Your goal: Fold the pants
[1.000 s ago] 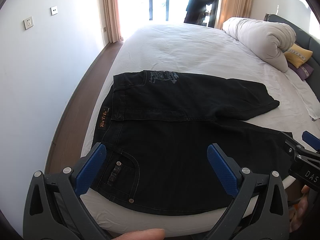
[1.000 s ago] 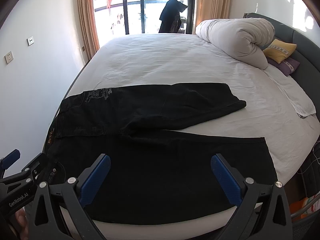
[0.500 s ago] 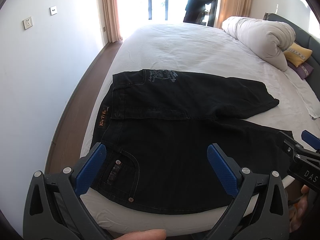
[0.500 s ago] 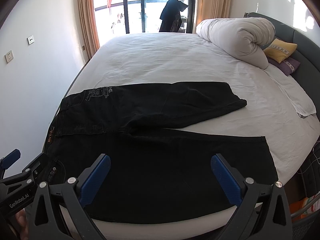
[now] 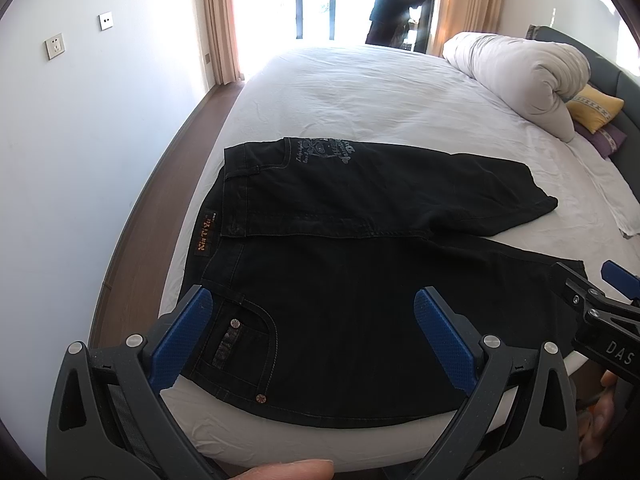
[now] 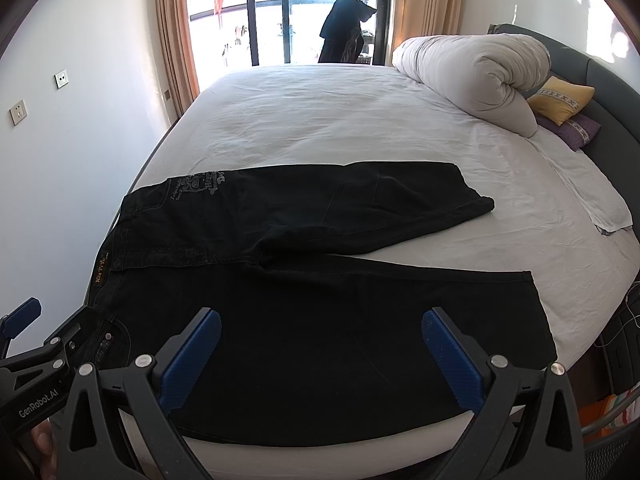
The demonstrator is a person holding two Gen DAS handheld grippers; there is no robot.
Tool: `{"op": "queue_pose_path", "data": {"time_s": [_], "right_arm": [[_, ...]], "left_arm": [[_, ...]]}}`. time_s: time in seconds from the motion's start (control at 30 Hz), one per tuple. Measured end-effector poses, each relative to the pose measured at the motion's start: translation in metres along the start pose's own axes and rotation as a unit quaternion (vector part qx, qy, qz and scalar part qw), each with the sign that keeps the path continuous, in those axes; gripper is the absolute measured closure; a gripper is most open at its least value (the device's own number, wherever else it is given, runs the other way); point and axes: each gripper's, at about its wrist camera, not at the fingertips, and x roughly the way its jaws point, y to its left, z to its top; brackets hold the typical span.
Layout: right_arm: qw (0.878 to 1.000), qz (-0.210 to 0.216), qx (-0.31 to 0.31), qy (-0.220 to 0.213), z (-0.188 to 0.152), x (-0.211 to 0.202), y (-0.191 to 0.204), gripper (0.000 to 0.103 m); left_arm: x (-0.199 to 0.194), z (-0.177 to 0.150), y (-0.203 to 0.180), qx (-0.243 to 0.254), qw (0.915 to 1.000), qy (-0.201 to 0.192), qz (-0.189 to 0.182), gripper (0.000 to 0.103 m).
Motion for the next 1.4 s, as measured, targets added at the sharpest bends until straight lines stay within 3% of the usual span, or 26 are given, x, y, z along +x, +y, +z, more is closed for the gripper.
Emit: {"op": "queue_pose_path", "data": {"time_s": [1.1, 1.27, 1.4], "right_arm": [[1.0, 0.001, 0.0, 0.003, -0.007, 0.003, 0.001, 0.0], [1.0, 0.006, -0.003, 0.007, -0.01, 0.009, -0.003, 0.0], [0.999, 0.038, -0.015, 0.009, -0.002, 0.019, -0.014, 0.0]], "left_arm": [[0.003, -0.004, 0.001, 0.003, 1.0, 0.003, -0.002, 0.0], [0.01, -0.007, -0.004, 0.025, 0.9996, -0.006, -0.011, 0.0], [0.028, 0.006, -0.005, 0.063, 0.9976, -0.011, -0.026, 0.0]]}}
